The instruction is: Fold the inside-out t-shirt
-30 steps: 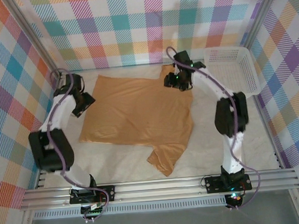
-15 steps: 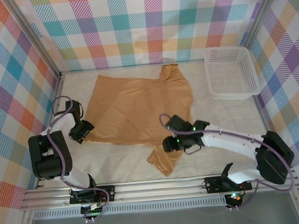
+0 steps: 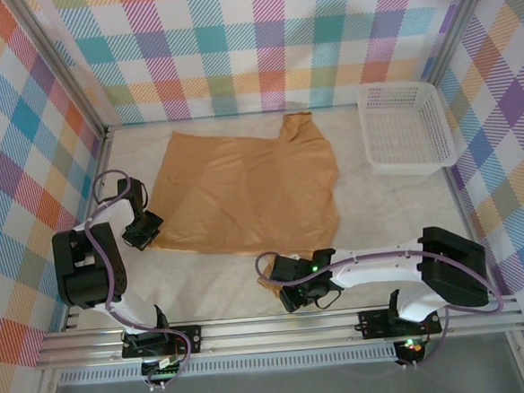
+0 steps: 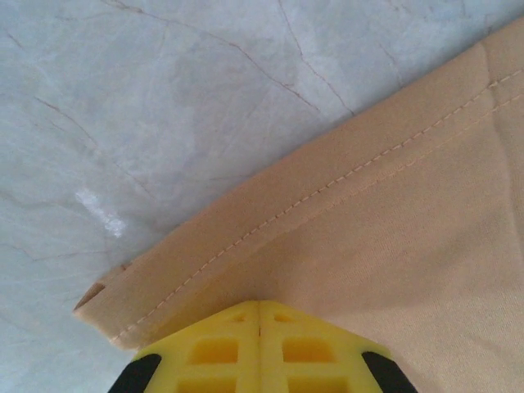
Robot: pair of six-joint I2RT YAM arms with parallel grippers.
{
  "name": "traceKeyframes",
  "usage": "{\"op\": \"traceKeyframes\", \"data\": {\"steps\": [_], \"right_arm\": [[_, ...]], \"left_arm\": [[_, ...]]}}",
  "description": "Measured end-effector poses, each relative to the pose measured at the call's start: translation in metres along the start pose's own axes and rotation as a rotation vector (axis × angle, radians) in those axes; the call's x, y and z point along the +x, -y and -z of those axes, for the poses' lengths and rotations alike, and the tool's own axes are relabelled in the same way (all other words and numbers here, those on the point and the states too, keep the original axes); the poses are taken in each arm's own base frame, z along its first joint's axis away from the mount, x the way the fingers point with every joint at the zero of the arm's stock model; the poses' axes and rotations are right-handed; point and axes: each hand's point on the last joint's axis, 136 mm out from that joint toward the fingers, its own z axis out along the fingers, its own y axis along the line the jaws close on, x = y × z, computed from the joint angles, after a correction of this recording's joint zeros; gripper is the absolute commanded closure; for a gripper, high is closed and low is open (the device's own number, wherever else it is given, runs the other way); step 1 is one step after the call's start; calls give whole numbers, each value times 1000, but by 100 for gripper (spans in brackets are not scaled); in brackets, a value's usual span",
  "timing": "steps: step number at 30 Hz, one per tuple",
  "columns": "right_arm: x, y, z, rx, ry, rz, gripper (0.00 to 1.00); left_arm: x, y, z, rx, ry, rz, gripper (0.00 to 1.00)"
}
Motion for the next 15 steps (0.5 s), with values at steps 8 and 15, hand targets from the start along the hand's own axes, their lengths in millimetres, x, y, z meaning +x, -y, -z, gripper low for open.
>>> {"op": "traceKeyframes", "data": {"steps": [8,15], "right_arm": [[-9,-2,-7,98,-5,3,97],[-17,21,23,172,72,-46,100]], "left_arm": [[-5,-2,14,15,47,3,100],[-2,-5,24,20,49,2,86]]}}
